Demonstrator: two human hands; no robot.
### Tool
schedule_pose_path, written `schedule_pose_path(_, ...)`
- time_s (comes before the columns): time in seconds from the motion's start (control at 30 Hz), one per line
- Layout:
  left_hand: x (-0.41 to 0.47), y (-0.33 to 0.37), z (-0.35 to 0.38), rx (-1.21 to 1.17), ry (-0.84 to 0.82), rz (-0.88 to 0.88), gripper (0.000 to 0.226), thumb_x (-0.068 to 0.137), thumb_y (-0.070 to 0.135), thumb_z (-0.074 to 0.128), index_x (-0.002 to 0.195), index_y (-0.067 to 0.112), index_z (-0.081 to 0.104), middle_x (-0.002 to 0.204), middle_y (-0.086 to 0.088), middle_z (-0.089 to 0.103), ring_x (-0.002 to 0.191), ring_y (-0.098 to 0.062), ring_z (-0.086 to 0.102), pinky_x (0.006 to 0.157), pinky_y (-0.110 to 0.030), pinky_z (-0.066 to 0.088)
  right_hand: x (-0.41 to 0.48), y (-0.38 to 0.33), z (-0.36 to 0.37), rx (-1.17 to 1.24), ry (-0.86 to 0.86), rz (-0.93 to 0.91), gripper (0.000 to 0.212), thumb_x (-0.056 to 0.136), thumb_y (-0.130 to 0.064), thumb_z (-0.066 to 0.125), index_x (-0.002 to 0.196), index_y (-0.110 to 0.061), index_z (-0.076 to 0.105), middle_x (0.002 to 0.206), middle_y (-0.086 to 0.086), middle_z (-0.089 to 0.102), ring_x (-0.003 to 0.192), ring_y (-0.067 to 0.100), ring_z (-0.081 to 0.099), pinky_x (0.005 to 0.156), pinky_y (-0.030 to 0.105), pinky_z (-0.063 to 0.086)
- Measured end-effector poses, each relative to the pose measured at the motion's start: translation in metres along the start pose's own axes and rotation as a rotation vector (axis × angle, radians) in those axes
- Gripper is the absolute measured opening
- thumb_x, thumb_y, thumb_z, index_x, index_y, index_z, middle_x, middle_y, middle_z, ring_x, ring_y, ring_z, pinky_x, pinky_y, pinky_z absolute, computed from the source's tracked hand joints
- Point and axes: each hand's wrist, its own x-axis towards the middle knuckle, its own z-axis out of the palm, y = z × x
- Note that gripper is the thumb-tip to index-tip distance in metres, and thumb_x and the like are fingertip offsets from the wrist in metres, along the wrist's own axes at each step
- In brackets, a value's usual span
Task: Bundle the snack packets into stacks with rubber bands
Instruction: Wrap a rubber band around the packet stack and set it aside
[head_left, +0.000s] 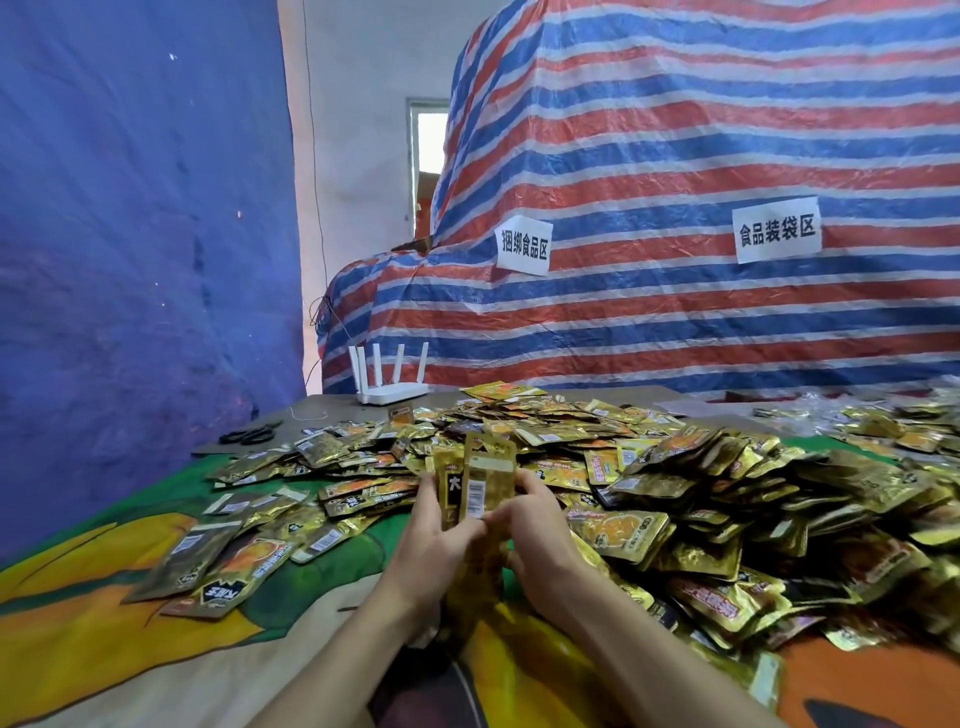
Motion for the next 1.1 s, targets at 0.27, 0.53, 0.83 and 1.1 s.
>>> schedule_pose_path(0.27, -0.003, 0.004, 0.004, -0.014, -0.086, 0.021, 0.056, 0.058, 0.001, 0.073, 0.113, 0.0, 0.065, 0.101, -0.025, 0.072, 0.088, -0.034, 0.071, 0.079, -0.046, 0.058, -0.004, -0.002, -0.002, 0.15, -0.063, -0.052, 0.057, 0.097, -0.054, 0.04, 0.076, -0.017, 0.079, 0.081, 0.002, 0.076, 0.072, 0.015, 0.074, 0.07, 0.033, 0.053)
schedule_pose_path(0.53, -0.006, -0.003, 0.015, 0.095, -0.063, 0.05, 0.063, 0.057, 0.004, 0.069, 0.118, 0.016, 0.058, 0.092, -0.001, 0.073, 0.086, -0.01, 0.071, 0.071, -0.024, 0.054, -0.012, -0.012, 0.006, 0.129, -0.005, -0.067, 0.03, 0.094, -0.03, 0.057, 0.076, -0.019, 0.078, 0.085, 0.006, 0.073, 0.081, 0.02, 0.071, 0.063, 0.028, 0.056)
schedule_pose_path(0.83, -0.014, 0.006, 0.027, 0.196, -0.024, 0.172, 0.033, 0.091, 0.004, 0.067, 0.11, 0.028, 0.056, 0.107, -0.005, 0.068, 0.094, -0.004, 0.066, 0.079, -0.019, 0.051, -0.018, -0.02, 0.003, -0.33, 0.011, -0.366, 0.039, 0.105, -0.039, 0.034, 0.129, -0.027, 0.061, 0.118, -0.014, 0.057, 0.103, -0.012, 0.053, 0.08, 0.009, 0.042)
schedule_pose_path(1.1, -0.023, 0.011, 0.031, 0.269, -0.151, 0.108, 0.04, 0.072, 0.026, 0.068, 0.109, 0.028, 0.053, 0.11, -0.026, 0.06, 0.1, -0.044, 0.058, 0.085, -0.055, 0.049, -0.044, -0.049, -0.07, -0.924, 0.187, -0.579, 0.012, 0.095, -0.026, 0.059, 0.106, -0.024, 0.064, 0.113, -0.006, 0.058, 0.102, 0.008, 0.058, 0.088, 0.031, 0.051)
